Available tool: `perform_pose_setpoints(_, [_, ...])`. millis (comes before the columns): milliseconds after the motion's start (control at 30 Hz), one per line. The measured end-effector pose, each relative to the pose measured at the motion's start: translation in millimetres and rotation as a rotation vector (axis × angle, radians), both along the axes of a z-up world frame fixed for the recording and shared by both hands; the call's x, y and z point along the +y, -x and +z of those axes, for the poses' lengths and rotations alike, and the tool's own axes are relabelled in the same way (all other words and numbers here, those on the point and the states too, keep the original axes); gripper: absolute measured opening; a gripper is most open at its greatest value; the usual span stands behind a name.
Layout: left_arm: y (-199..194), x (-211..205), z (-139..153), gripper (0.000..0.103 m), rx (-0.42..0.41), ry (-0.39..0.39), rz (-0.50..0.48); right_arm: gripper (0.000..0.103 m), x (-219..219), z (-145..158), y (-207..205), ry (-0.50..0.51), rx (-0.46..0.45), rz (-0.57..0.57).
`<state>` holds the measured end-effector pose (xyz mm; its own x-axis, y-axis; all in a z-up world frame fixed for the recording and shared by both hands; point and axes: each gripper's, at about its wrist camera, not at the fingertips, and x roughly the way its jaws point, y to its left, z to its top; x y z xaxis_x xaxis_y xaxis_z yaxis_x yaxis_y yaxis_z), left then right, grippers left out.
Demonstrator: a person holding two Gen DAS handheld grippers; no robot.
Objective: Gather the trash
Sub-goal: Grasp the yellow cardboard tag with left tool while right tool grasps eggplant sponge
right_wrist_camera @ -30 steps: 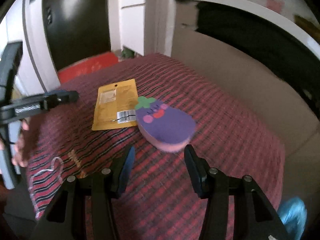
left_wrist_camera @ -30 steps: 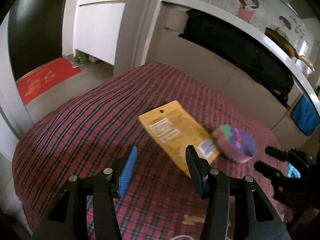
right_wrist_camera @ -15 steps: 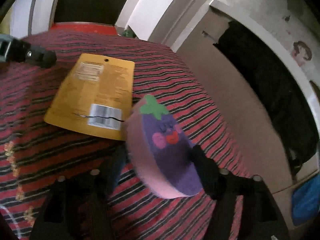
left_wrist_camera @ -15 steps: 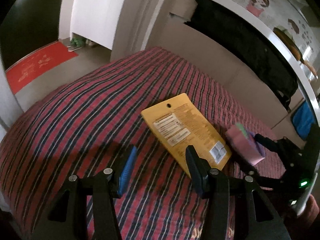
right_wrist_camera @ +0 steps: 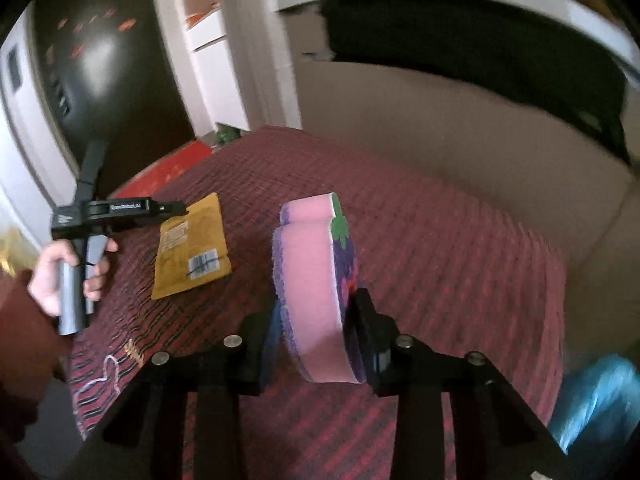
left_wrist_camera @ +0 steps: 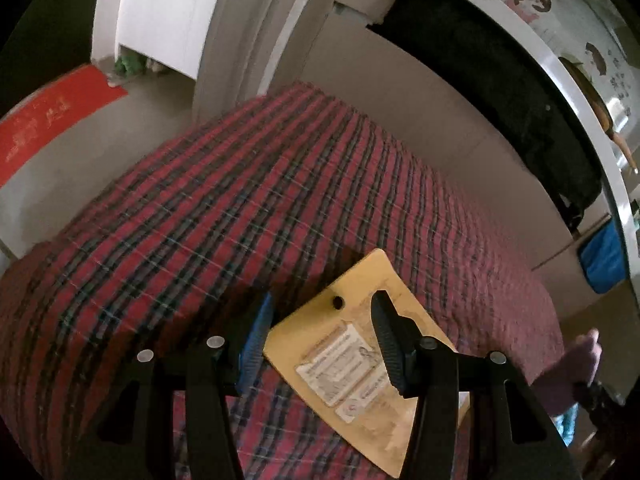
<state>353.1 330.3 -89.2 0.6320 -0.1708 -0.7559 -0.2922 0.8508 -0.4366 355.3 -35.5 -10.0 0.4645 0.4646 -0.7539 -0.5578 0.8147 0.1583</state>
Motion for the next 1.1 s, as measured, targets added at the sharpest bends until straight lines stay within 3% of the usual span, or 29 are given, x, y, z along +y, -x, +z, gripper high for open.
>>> perform_pose_setpoints(333, [12, -67, 5, 0.052, 0.006, 0.164, -0.242, 0.030, -36, -10, 13, -0.029, 0.034, -0.077])
perform_pose_setpoints(533, [20, -110, 9, 0.049, 0.014, 0.117, -0.323, 0.030, -40, -11, 27, -0.006, 0.024, -0.083])
perform_pose_setpoints(600, [22, -118, 13, 0.031, -0.001, 0.120, -0.336, 0.030, -43, -12, 32, -0.006, 0.027, -0.086])
perform_pose_setpoints(700, [28, -141, 28, 0.016, -0.031, 0.084, -0.361, 0.030, -48, -12, 35, -0.013, 0.037, -0.089])
perform_pose_setpoints(867, [30, -170, 51, 0.015, -0.083, 0.082, -0.435, 0.030, -56, -16, 40, -0.023, 0.052, -0.099])
perform_pose_setpoints(1100, [24, -209, 57, 0.015, -0.067, 0.082, -0.493, 0.029, -65, -22, 45, -0.053, 0.065, -0.123])
